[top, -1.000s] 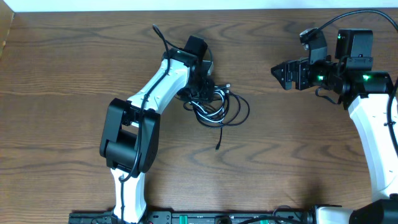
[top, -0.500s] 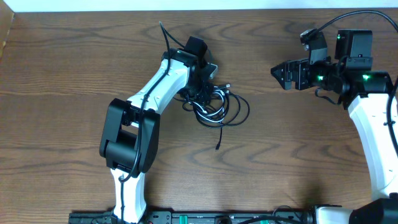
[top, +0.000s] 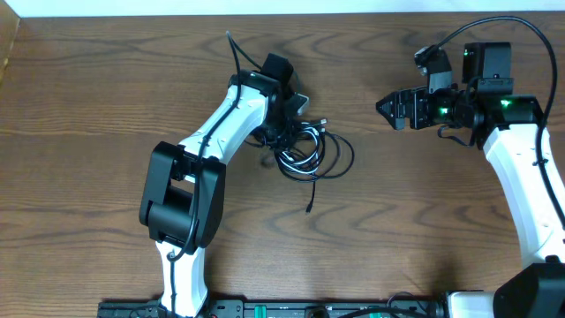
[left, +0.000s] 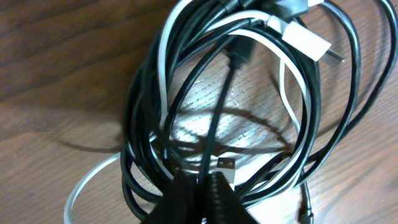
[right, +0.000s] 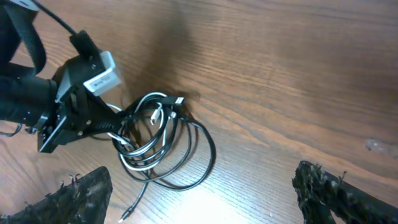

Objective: Untangle cables
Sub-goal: 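Grasp a black cable with the left gripper and lift it upward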

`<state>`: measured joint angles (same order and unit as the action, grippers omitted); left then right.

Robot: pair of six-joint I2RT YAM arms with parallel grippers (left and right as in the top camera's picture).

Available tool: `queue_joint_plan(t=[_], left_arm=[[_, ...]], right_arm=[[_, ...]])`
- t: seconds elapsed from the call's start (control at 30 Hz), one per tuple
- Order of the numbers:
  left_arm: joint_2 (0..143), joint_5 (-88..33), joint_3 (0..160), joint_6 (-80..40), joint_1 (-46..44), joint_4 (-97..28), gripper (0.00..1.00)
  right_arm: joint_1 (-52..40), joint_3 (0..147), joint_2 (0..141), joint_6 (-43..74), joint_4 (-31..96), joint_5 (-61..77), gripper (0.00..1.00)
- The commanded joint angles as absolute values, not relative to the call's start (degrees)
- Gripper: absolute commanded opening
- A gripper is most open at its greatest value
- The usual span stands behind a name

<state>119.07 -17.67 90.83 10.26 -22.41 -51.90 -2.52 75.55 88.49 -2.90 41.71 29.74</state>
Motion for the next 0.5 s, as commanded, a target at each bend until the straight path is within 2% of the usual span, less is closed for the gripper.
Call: queue_joint_plan(t=[0.0,0.23,0.47], left_arm=[[117.3,-16.9,90.9,9.5,-22.5,-51.8,0.07],[111.6,-17.5,97.8,3.7,-22.5,-53.1,0.07],[101.3,-17.5,98.3,-0.4,-22.5,-52.2,0.07]], right_arm=[[-3.9,76.5,88.5,-2.1,40.7,29.9,0.90],[-5.4,76.4,88.9,3.4,36.2,29.9,0.88],[-6.9,76.4,92.2,8.8,34.0,30.0,0.82]])
